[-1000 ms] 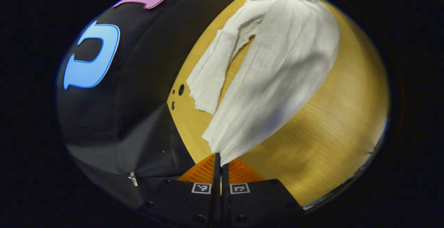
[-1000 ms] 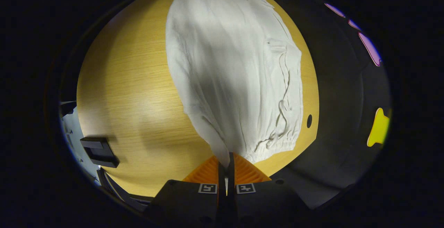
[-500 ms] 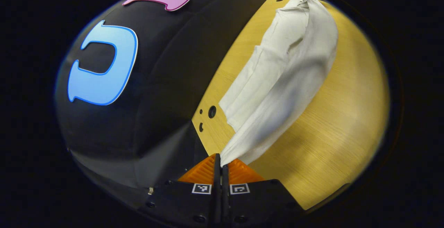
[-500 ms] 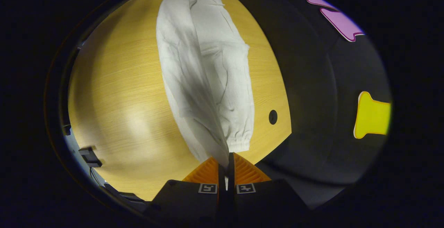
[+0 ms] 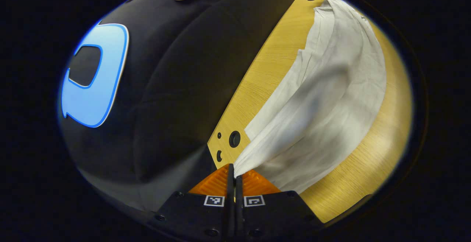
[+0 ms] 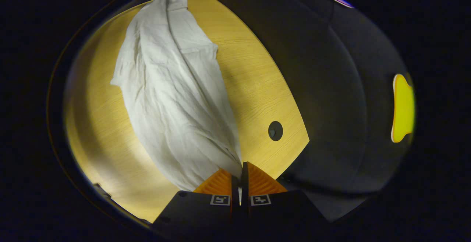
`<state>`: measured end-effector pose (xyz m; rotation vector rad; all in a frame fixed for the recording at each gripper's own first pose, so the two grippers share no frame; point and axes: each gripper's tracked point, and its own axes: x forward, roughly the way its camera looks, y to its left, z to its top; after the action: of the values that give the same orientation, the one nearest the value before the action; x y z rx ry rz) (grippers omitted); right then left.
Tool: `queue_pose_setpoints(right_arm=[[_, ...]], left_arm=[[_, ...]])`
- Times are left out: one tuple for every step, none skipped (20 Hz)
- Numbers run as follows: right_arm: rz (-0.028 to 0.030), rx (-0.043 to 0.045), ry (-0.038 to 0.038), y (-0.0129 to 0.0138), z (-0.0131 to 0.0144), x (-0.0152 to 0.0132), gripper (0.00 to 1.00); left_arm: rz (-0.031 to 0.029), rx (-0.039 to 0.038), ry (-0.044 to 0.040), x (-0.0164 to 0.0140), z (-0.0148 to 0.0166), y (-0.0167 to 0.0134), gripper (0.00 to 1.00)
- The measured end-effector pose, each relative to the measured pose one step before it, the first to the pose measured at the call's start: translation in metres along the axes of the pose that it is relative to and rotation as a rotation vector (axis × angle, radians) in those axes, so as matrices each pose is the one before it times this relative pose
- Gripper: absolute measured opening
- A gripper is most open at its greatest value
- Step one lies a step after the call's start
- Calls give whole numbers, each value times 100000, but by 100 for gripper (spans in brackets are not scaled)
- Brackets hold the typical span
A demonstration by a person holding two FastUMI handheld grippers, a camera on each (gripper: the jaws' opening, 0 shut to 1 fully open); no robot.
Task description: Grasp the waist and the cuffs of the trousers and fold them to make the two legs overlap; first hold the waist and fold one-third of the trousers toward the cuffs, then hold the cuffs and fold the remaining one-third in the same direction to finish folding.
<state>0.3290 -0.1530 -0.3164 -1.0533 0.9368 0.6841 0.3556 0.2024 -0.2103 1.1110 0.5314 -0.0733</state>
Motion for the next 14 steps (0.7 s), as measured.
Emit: queue_pose_setpoints(right_arm=[[463,4048,-499,-311,230,776,5],[330,4435,-458,-227,402,647,5],[362,4244,-699,-245,485,707,5],[573,4613,-1170,-363,398,1007,5],[907,5358,-336,-235,238,1114,5],[482,5491,991,-96,168,699,9],[1047,5851,647,-66,50,430,13],[388,6852,323,-210,35,380,25],[1953,7612,-637,154,71,-287,48],[1915,6998,-1091,377,172,-559,72],[-608,5634,-1968,-539,423,-210,67],[-559,5019,-1772,-457,404,-822,83],[-515,5221,-2064,-380,-713,-297,100],[47,5446,-1730,-174,-3,-440,98]], left_arm=[[507,-1108,-290,724,169,-31,5],[658,-2224,311,635,-1,155,5],[228,-5407,1339,749,-11,144,5],[1116,-6990,311,515,23,270,5],[1793,-7030,-102,426,339,449,5],[1159,-6417,613,-241,461,278,5],[867,-4928,372,-290,475,26,5],[-73,-4041,1297,-781,539,-291,5],[-1403,-2653,1684,-373,142,-683,6],[-1449,-2111,1955,292,-351,-924,8],[-2191,-3046,1625,162,-413,-965,21],[-2055,-4122,457,-95,-407,-938,40],[-706,-4424,-115,-351,-118,-571,60],[-192,-4052,-304,-580,-292,-116,79]])
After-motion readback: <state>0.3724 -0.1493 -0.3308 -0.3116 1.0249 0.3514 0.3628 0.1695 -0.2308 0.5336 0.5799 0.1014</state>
